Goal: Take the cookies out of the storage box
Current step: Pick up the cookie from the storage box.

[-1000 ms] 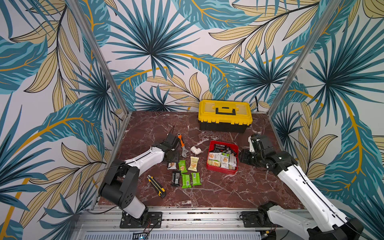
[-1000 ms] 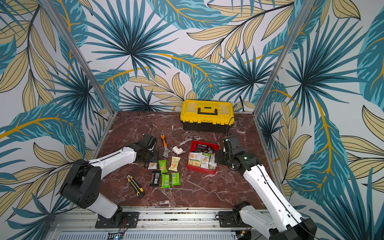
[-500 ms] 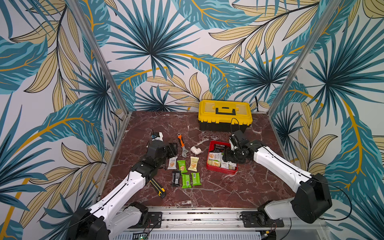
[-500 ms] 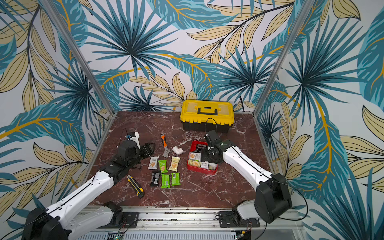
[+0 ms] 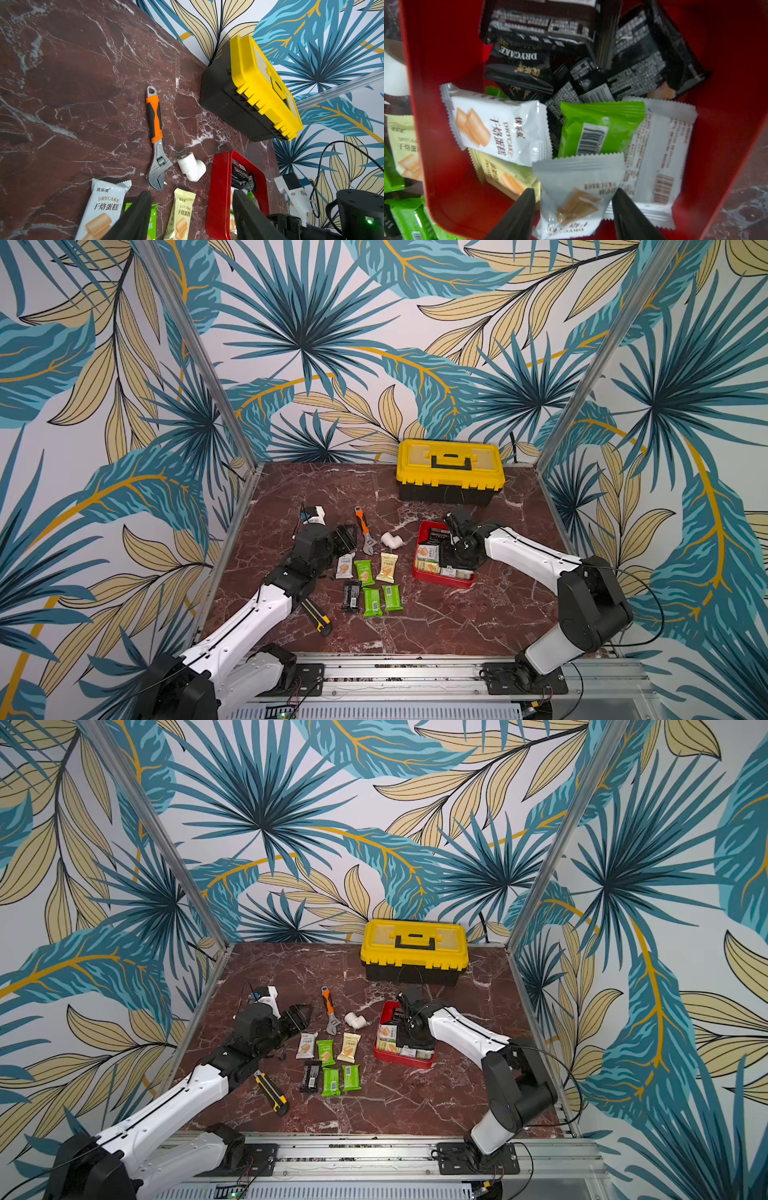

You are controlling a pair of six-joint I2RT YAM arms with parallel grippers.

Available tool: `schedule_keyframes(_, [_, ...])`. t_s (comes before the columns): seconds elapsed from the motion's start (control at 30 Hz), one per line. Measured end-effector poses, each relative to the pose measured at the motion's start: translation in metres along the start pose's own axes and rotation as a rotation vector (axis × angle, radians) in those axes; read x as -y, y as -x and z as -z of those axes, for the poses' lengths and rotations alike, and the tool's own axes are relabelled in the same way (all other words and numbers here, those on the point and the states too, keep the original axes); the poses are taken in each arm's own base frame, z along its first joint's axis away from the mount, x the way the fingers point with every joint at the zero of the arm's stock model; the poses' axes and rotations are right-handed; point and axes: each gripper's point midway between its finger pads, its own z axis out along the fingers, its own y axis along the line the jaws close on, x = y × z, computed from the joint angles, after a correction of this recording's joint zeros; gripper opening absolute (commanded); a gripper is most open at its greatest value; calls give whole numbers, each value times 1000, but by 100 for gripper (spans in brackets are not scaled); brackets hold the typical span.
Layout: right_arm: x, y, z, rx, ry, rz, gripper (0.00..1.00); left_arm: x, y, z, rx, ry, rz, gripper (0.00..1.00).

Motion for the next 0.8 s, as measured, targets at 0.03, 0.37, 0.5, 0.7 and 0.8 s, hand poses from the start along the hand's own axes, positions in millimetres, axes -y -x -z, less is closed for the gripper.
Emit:
schedule_keyframes(0.03, [0, -1, -2, -3, -5, 3, 59, 0, 0, 0, 0, -1, 3, 67])
schedule_keyframes(0.37, [2, -3, -10, -14, -48, 11, 43, 1, 1, 0, 3, -5, 12, 66])
schedule_keyframes(0.5, [1, -1, -7, -5, -47, 9, 41, 1, 1, 0, 3, -5, 13, 66])
schedule_keyframes(0.7, [-3, 10, 14, 41, -26, 6, 41, 1, 1, 0, 3, -5, 14, 66])
schedule_keyframes(0.8, [-7, 19, 33, 84, -5, 3, 40, 1, 1, 0, 3, -5, 14, 66])
